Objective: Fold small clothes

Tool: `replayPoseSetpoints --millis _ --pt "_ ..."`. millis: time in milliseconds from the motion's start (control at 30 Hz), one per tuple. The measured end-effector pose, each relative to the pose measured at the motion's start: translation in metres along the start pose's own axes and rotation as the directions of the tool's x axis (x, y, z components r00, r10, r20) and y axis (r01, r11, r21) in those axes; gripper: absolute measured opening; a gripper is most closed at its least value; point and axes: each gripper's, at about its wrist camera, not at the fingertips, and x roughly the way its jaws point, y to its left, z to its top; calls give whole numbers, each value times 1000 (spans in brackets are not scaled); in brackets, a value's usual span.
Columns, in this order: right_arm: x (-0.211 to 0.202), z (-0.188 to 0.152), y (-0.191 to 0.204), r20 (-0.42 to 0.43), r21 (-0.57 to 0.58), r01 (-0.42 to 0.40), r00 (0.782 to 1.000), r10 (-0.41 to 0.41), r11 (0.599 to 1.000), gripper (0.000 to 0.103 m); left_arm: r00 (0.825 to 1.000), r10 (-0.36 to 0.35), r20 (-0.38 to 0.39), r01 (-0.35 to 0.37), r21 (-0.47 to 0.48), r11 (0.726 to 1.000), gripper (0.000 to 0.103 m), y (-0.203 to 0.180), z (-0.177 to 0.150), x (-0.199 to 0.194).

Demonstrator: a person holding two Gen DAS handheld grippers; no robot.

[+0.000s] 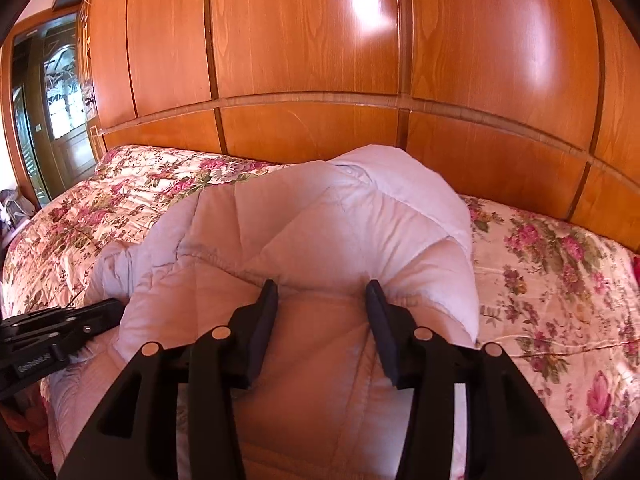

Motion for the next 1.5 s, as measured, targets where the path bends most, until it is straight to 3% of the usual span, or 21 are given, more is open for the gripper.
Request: replayPoseSetpoints --millis 67,133,300,633,700,733,767,800,967,1233,1500 --pt "-11 1 2 3 8 -1 1000 1 1000 52 1000 2 15 -2 -10 1000 8 0 -4 -10" --pt "-25 1 3 20 18 -1 1000 1 1000 68 1000 10 20 -10 -7 1000 8 -1 -9 -16" --pt "-50 -9 6 25 -19 35 999 -34 999 69 999 35 30 -36 32 999 8 -5 -14 -30" --pt "-80 -23 -2 29 -20 118 993 -117 993 89 997 64 43 -67 76 995 9 -9 -23 -45" --pt "-84 -26 -4 25 -8 112 993 -112 994 91 994 87 61 -93 111 989 21 -12 -24 -52" --pt "-84 -26 -5 23 -4 110 994 -110 994 91 993 99 71 -107 120 987 41 -12 -25 -55" --pt "-85 -27 -6 20 0 109 994 -109 994 91 990 117 78 -126 117 985 68 -12 -26 -58" --pt "-85 -29 -7 14 6 105 994 -105 994 91 989 125 81 -133 102 986 73 -9 -27 -60" --pt "-86 -32 -7 -2 13 90 996 -90 996 94 998 47 35 -46 -14 999 74 12 -30 -59" --pt "-89 -39 -8 -20 26 74 997 -73 997 99 1000 -16 -15 15 -51 999 74 13 -38 -55" --pt "-87 -70 -44 -112 237 -37 992 65 971 100 991 -111 -73 101 -130 986 74 28 -51 -47"
